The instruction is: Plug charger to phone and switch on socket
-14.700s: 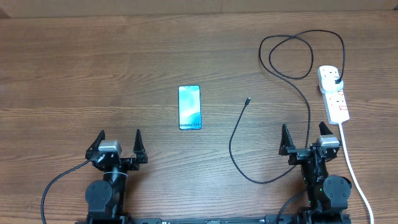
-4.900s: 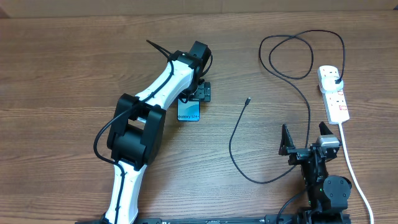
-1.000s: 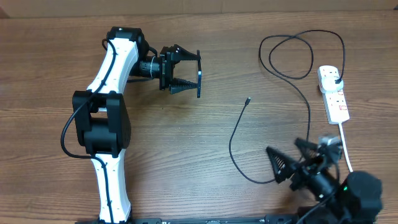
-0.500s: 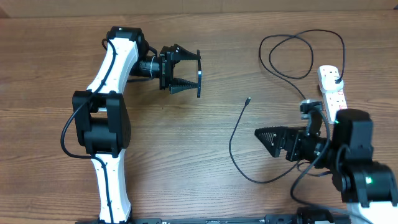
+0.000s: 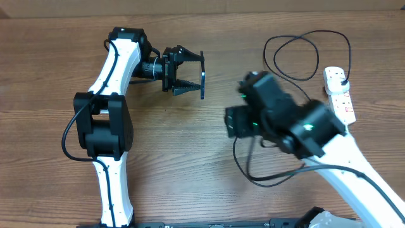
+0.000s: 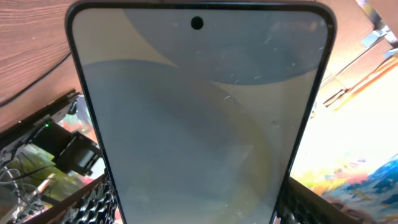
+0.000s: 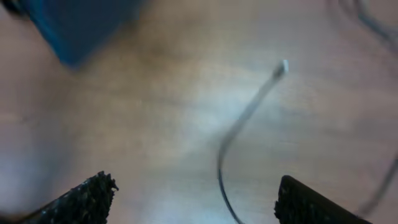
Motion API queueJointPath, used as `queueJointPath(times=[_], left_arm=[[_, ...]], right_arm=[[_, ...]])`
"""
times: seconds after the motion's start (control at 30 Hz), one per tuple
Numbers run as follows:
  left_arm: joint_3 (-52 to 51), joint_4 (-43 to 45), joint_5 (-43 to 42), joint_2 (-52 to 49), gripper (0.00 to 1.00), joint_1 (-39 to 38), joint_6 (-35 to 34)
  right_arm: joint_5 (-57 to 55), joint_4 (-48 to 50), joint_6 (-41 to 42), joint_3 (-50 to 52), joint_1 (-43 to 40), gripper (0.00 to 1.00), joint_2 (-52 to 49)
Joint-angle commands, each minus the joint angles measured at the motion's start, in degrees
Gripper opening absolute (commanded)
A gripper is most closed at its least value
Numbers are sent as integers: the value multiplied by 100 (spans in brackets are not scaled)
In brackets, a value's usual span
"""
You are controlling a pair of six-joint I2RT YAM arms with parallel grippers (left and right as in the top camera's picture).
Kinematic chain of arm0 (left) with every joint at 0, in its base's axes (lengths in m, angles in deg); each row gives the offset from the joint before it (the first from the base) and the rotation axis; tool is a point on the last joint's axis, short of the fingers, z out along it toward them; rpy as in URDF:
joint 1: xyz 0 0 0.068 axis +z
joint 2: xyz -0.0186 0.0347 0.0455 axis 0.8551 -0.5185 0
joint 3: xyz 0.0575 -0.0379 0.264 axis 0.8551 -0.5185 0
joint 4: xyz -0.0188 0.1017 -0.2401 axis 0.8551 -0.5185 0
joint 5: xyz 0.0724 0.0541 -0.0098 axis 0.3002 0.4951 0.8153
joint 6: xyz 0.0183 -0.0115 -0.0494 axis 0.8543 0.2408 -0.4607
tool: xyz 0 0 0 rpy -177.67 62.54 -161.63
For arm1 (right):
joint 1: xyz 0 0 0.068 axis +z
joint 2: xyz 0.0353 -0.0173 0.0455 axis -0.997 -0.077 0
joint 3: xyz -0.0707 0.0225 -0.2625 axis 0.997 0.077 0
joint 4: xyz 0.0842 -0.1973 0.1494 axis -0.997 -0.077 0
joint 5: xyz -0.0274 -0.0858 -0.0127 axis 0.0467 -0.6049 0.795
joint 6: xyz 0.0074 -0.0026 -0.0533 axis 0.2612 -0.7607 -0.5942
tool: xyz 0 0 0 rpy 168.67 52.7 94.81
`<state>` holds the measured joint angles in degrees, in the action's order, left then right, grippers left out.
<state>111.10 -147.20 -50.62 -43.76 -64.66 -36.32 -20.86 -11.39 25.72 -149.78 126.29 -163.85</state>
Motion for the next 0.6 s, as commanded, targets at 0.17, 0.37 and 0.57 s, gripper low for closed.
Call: queueJointPath(times=[0.17, 0.37, 0.57], left_arm=[[153, -24, -275, -7, 59, -13, -225], [153, -22, -269, -7, 60, -13, -223], [153, -22, -258, -7, 61, -13, -223]], right_arm=[[-914, 1556, 339, -518, 553, 80, -284], [-966, 1818, 236, -520, 671, 77, -1097], [-1093, 2098, 210, -518, 671, 67, -1187]])
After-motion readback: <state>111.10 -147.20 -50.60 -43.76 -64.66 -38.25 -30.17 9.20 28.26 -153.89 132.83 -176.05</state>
